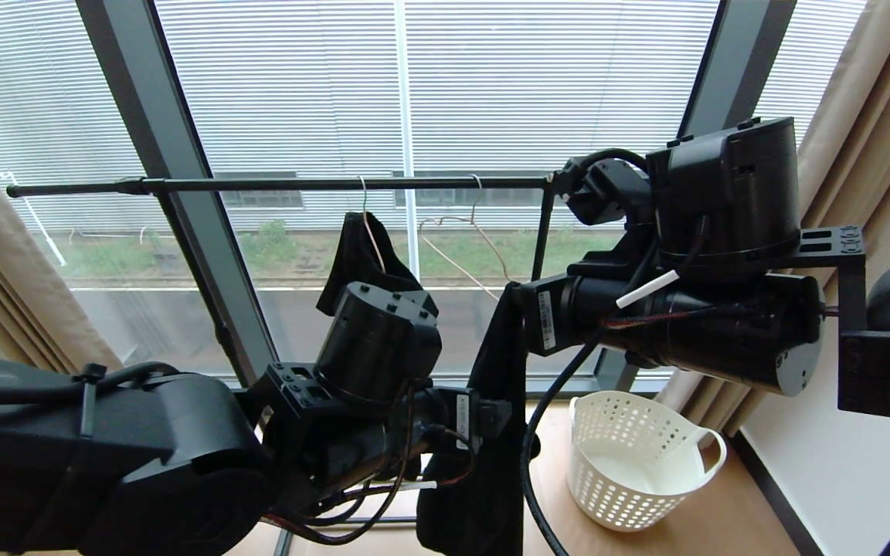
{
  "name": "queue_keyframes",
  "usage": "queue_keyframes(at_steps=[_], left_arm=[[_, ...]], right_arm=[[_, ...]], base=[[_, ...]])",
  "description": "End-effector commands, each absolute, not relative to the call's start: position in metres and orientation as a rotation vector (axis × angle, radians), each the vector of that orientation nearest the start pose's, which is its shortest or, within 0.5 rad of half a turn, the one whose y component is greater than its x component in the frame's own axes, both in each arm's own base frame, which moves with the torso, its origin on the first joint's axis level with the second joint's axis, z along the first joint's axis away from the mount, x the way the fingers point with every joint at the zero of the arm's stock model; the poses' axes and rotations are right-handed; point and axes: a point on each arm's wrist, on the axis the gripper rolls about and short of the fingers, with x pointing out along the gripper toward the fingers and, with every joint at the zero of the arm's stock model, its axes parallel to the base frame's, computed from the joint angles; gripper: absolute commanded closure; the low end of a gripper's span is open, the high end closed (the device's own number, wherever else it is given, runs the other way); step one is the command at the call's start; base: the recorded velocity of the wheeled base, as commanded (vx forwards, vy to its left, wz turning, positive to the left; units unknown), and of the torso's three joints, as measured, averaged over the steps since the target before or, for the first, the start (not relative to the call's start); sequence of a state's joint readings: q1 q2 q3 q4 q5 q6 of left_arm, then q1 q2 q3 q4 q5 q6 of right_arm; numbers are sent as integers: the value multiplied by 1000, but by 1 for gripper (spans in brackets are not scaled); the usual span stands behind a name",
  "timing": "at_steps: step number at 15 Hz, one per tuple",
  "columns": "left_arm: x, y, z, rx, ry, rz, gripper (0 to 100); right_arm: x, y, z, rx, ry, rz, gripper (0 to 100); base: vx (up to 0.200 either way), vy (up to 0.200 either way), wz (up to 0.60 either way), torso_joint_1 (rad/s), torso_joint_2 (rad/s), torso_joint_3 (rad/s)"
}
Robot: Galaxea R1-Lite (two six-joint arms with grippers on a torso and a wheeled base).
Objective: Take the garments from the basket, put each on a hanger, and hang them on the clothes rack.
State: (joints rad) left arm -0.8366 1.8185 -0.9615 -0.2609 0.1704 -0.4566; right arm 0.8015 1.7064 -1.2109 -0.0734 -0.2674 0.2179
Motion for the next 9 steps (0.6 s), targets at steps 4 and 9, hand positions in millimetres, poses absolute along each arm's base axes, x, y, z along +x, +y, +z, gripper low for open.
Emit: queue_keyframes(at_steps=[4, 9], left_arm=[[238, -246, 130, -101, 668, -386, 0], [251, -255, 112, -84, 701, -360, 0]], right_arm=[[226, 228, 240, -8, 419, 485, 100], [225, 227, 240, -8, 418, 484, 100]], base=[[0, 0, 0, 0, 0, 0], [0, 0, 0, 0, 0, 0]])
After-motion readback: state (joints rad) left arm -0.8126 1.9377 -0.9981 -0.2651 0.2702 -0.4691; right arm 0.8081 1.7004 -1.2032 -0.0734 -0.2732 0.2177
